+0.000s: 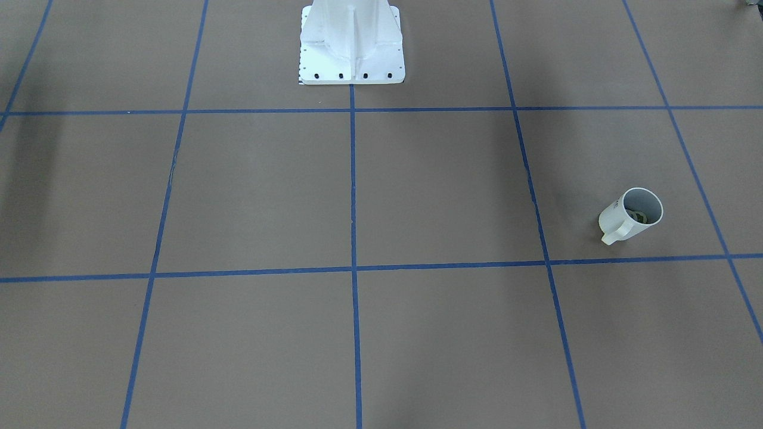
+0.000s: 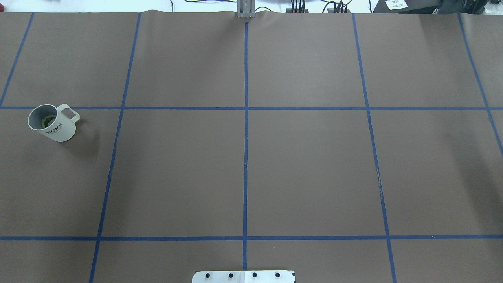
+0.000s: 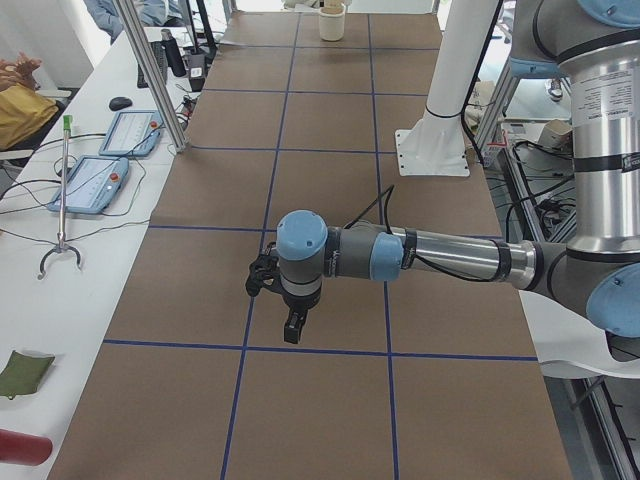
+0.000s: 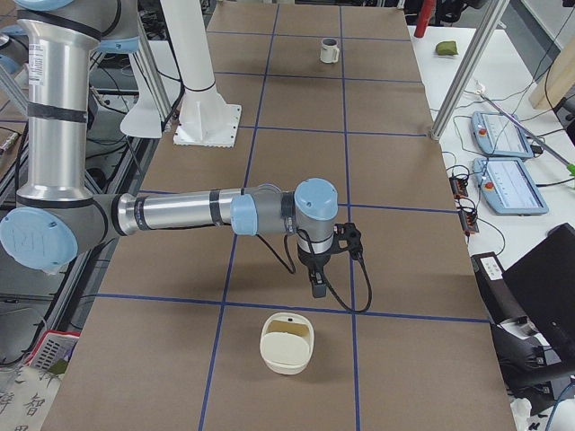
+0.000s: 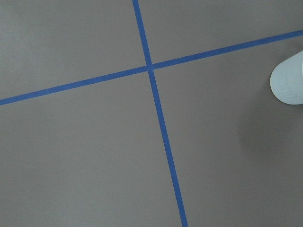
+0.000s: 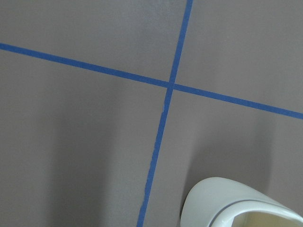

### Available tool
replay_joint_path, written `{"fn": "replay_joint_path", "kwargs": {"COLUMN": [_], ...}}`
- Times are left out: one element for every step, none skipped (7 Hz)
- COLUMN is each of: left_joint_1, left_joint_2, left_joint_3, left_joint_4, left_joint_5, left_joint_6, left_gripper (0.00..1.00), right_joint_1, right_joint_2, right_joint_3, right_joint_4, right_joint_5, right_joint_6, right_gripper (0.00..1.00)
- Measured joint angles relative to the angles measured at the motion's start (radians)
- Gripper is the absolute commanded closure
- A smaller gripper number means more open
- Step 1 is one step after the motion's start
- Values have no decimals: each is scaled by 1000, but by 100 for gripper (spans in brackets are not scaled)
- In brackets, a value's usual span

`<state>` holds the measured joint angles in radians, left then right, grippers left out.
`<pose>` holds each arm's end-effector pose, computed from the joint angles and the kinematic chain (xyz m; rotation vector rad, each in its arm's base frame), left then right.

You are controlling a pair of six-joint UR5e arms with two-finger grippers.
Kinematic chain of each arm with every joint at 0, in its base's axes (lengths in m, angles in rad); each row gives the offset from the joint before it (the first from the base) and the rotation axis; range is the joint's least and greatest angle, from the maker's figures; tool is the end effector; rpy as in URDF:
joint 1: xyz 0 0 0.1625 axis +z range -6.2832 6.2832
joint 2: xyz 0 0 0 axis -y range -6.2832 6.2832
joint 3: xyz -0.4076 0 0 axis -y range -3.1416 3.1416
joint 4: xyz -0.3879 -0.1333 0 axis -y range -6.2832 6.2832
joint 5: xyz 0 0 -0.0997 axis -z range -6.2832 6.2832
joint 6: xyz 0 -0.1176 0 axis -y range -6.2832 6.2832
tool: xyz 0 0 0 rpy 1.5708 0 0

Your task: Left arm hands cup to right arm to dump lemon

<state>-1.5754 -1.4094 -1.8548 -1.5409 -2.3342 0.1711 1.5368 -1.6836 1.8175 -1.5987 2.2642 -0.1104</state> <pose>-0.0540 -0.4264 0.5927 0.1550 0.7534 0.1936 0.0429 -0.4490 0.5951 0.1283 -0.6892 -0.1752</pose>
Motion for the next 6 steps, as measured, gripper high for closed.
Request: {"fn": "replay_joint_path", "kwargs": {"left_joint_1": [0,0,0,0,-1,-3], "left_joint_2": [4,12,11,2,-15,-49], "left_joint_3": [-17,-40,-50,-56,-62,-60], "left_joint_4": [0,0,1,-2,-18,-57], "left_joint_5": [0,1,3,2,2,26], "left_joint_6": [-2,-6,-8,-10,-9,-11], "left_gripper": [0,0,0,0,0,0], "right_joint_1": [0,0,-1,-1,-1,-2], "right_joint_2": [0,8,22,32,40,47], "right_joint_3": [9,21,31,32,28,20], "right_joint_4": [0,3,29,92,188,266], "right_joint_5": [-1,-1,2,2,-1,-2], "right_joint_6": [0,-1,-1,-1,3,22], "right_gripper": [0,0,0,0,0,0]}}
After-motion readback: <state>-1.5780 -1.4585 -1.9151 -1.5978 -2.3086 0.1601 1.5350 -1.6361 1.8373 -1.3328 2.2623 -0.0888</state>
